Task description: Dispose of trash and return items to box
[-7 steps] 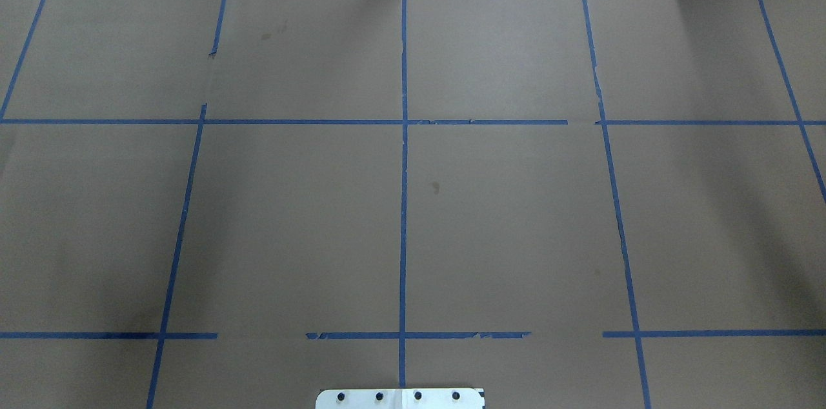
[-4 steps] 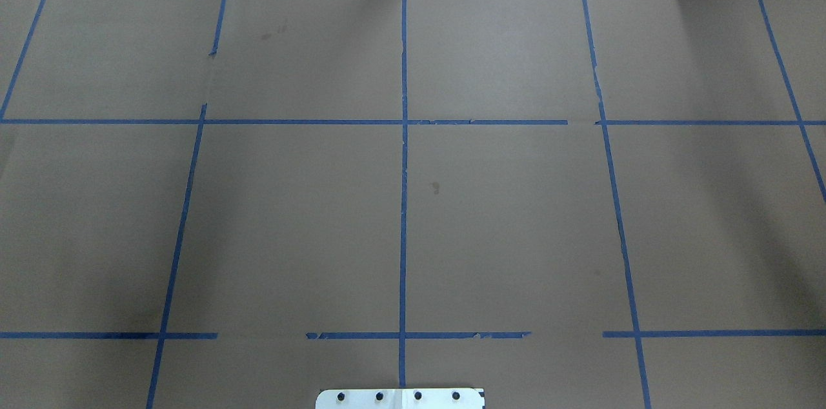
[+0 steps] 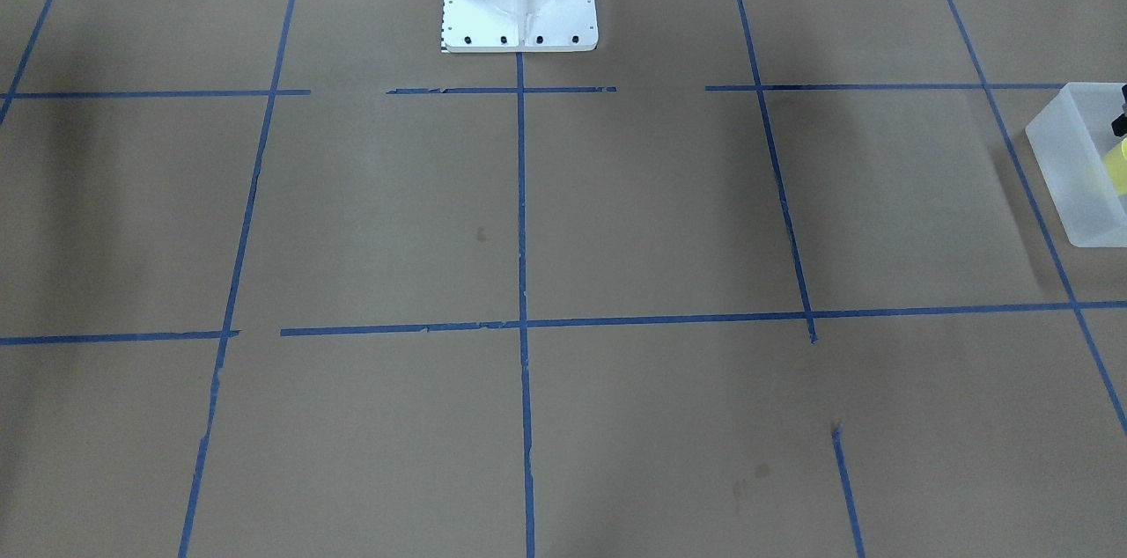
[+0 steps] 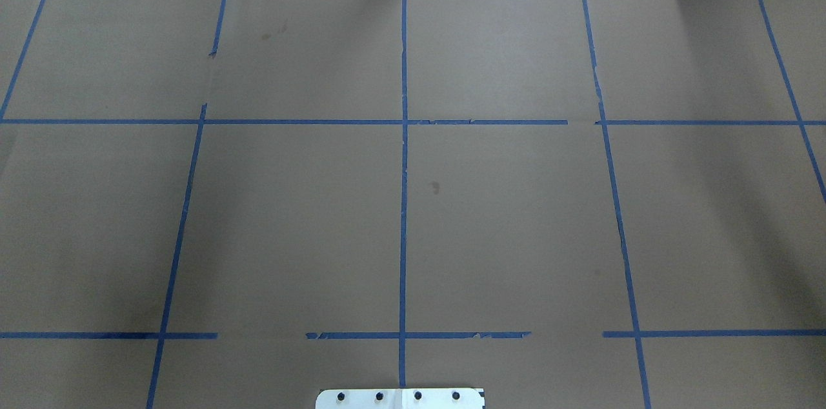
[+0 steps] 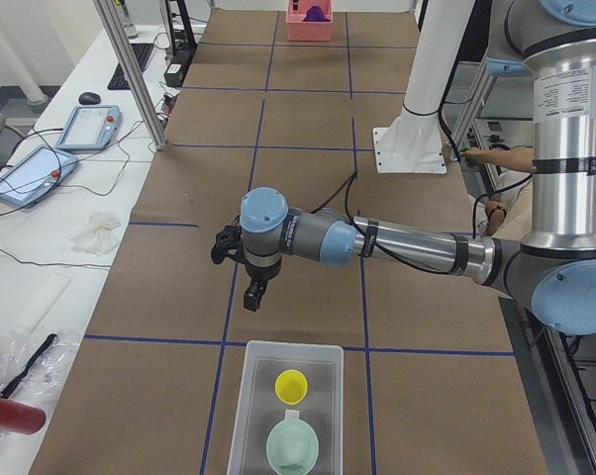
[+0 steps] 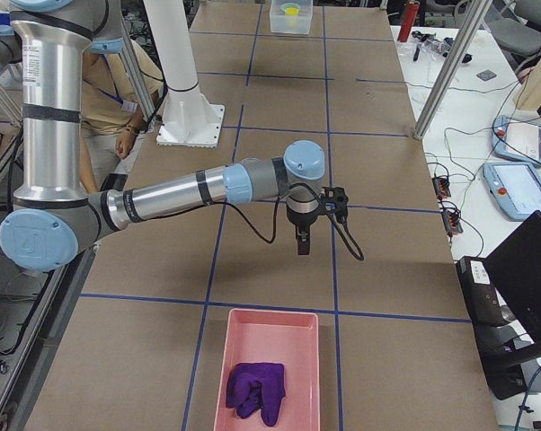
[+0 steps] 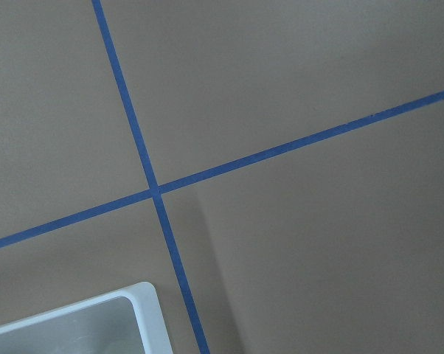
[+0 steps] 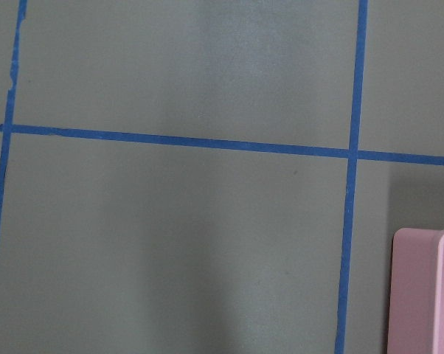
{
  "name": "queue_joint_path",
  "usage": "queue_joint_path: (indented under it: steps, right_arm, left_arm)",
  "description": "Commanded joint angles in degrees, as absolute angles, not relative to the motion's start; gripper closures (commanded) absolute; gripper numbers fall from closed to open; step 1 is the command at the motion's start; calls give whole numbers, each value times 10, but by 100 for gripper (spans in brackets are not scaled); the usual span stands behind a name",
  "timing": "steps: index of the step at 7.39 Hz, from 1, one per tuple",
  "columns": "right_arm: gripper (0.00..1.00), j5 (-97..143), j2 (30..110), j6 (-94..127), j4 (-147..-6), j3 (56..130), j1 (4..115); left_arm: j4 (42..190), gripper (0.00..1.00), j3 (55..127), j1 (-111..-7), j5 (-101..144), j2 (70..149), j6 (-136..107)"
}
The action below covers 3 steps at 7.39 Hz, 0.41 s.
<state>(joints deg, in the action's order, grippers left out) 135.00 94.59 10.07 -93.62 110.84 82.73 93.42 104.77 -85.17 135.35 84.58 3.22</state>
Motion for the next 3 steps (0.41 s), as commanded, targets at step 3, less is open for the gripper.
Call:
queue_joint_path:
  steps: [3]
  right_arm:
    - [0,1350,946,99,-939,1107,827]
  left_arm:
    - [894,0,1025,-855,1352,902,33]
